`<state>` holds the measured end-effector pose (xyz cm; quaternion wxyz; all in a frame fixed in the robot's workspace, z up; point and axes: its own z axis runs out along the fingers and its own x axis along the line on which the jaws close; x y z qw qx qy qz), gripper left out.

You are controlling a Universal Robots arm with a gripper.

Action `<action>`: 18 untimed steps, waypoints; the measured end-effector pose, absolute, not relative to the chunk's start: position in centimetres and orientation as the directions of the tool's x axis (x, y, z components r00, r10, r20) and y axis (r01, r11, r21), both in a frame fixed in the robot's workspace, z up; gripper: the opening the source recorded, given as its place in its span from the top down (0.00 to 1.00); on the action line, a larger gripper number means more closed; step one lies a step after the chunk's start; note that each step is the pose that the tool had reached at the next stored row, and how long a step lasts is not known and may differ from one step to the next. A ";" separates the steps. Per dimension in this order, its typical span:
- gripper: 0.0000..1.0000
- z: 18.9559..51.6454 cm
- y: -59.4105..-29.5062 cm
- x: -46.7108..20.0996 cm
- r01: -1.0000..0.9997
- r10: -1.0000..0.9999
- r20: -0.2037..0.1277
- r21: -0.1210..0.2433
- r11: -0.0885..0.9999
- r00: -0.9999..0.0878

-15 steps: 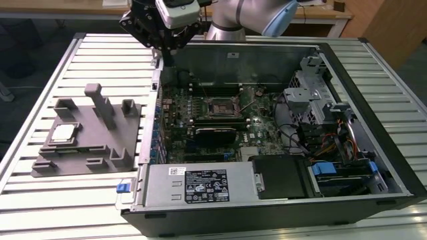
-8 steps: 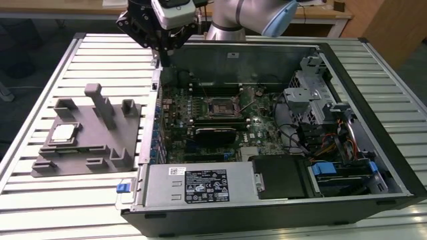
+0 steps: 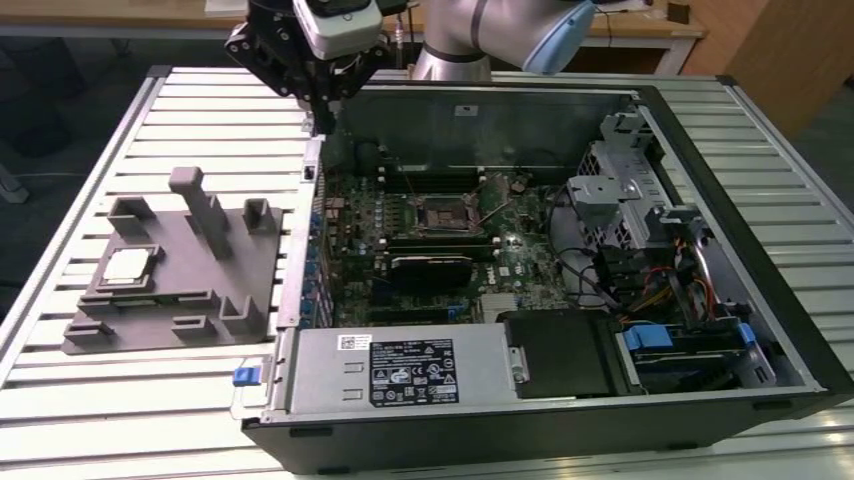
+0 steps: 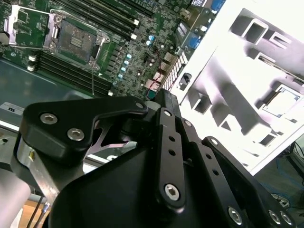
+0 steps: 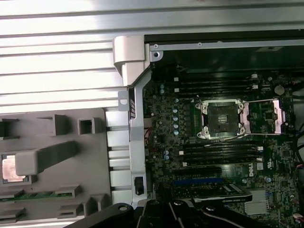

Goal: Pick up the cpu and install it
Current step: 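Reach for the cpu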

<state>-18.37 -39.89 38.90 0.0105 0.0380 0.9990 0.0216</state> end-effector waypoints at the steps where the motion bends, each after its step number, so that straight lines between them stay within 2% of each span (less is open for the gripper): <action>1: 0.89 38.9 -39.9 -18.4 0.075 0.076 -0.019 0.044 0.996 -0.997; 18: 0.89 38.8 -39.9 -20.1 0.075 0.076 -0.018 0.044 0.996 -0.997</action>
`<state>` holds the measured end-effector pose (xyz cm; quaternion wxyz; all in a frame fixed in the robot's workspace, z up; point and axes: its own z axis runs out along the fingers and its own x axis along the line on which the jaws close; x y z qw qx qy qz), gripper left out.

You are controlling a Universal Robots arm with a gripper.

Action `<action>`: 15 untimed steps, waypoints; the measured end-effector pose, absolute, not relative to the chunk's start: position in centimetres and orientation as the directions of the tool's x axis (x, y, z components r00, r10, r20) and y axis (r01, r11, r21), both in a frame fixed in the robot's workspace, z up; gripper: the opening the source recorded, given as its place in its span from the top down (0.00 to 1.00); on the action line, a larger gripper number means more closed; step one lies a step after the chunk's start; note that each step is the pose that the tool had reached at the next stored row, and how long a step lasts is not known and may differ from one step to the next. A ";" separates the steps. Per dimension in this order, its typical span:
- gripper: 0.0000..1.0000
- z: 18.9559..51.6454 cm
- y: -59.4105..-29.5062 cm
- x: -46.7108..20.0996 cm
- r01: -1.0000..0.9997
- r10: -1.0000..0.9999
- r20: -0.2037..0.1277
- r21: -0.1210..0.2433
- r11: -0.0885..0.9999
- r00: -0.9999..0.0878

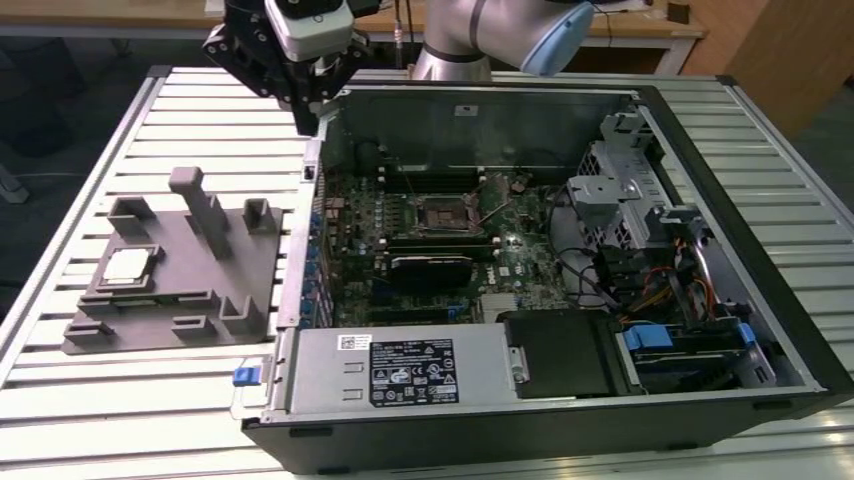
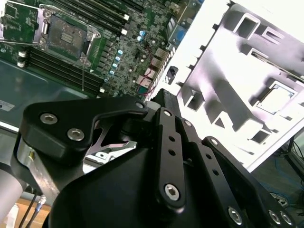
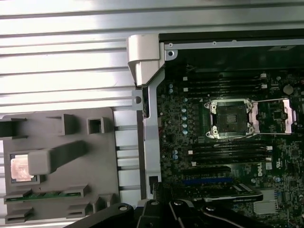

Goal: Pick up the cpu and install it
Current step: 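Reach for the cpu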

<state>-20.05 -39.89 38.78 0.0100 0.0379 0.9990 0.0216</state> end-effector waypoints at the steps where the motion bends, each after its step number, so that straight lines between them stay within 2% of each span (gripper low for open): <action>1: 0.89 38.8 -39.9 -20.2 0.075 0.076 -0.018 0.044 0.996 -0.997; 15: 0.89 38.7 -39.9 -22.5 0.075 0.076 -0.018 0.044 0.996 -0.997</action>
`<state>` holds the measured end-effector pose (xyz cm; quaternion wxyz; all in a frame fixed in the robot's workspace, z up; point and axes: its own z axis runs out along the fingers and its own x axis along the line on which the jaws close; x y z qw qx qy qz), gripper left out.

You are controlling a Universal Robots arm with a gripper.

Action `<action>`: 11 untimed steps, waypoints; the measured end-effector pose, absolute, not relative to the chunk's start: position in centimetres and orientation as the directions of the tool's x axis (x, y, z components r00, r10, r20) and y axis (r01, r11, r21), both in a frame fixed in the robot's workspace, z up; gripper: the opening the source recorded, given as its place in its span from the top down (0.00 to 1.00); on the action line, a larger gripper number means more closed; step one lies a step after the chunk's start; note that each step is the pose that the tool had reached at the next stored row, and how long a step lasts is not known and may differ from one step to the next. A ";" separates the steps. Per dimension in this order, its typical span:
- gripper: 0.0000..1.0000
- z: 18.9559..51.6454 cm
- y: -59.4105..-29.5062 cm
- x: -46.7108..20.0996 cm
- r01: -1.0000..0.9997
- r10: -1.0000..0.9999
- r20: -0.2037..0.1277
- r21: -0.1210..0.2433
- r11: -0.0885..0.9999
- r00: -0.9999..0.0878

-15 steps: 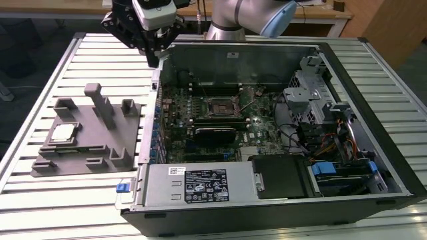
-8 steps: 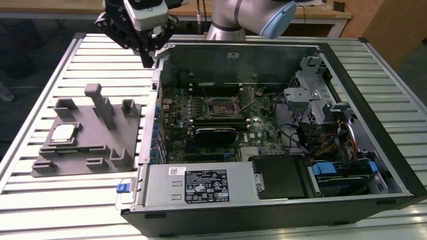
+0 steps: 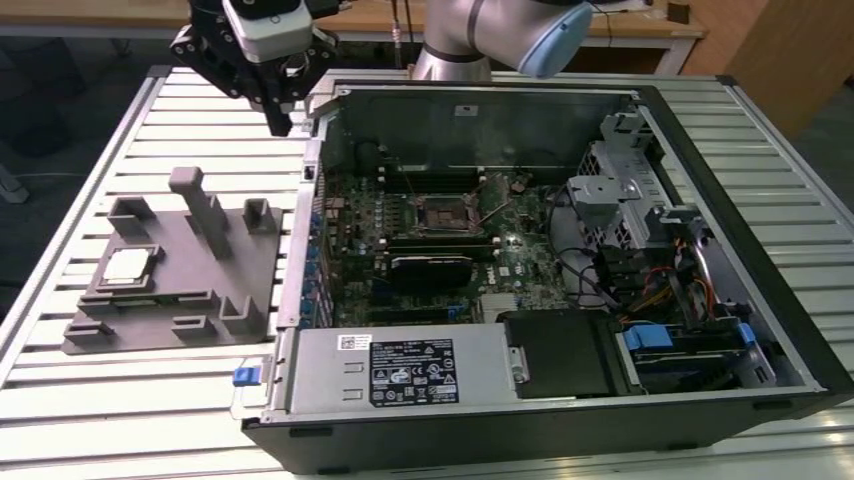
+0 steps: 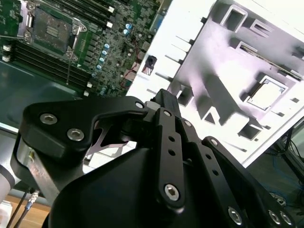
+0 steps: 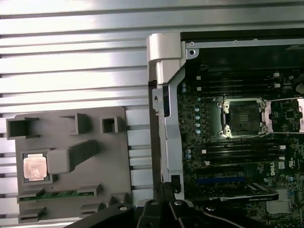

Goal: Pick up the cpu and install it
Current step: 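Reach for the cpu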

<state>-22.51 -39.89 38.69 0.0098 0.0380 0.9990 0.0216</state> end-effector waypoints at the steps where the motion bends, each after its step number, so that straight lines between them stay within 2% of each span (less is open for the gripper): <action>1: 0.89 38.7 -39.9 -22.7 0.075 0.076 -0.018 0.044 0.996 -0.997; 11: 0.89 38.6 -39.9 -24.7 0.075 0.076 -0.018 0.044 0.996 -0.997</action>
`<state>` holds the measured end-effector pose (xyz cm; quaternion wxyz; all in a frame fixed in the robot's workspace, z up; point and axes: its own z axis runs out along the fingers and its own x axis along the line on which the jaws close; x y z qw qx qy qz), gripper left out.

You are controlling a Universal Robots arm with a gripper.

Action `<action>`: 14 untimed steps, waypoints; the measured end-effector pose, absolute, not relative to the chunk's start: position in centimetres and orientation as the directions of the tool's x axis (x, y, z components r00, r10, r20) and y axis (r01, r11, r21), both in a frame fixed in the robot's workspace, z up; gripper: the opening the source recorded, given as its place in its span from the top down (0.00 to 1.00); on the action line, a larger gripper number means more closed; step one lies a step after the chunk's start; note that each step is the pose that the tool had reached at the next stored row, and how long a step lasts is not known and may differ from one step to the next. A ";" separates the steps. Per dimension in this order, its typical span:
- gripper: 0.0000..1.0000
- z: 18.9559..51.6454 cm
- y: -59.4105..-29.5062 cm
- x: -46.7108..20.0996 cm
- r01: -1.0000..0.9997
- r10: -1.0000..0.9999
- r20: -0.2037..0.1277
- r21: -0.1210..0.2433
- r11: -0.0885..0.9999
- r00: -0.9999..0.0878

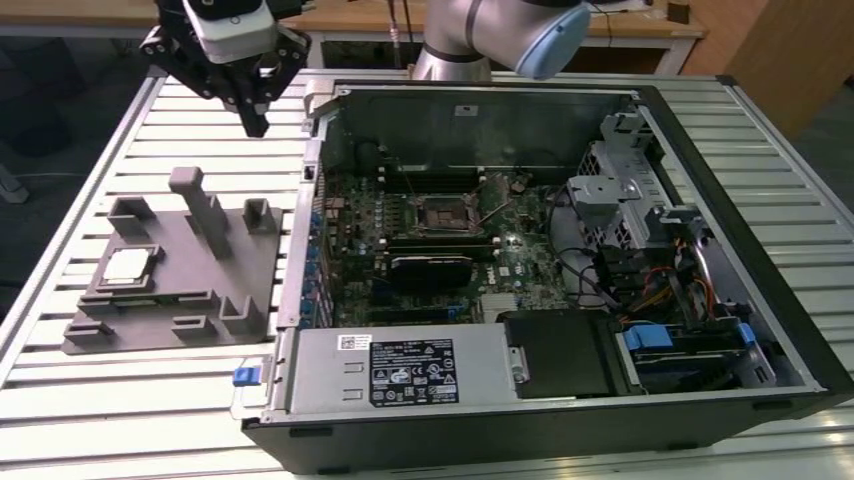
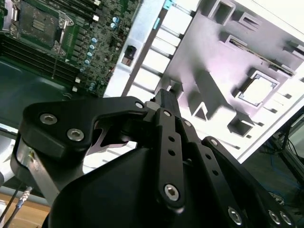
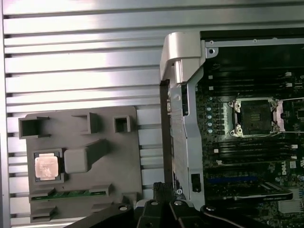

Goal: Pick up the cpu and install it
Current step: 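Reach for the cpu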

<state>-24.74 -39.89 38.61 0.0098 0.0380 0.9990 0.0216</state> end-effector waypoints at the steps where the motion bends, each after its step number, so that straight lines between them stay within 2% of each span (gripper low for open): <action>1: 0.89 38.6 -39.9 -25.0 0.075 0.076 -0.018 0.044 0.996 -0.997; 14: 0.89 38.5 -39.9 -30.4 0.075 0.076 -0.018 0.044 0.996 -0.997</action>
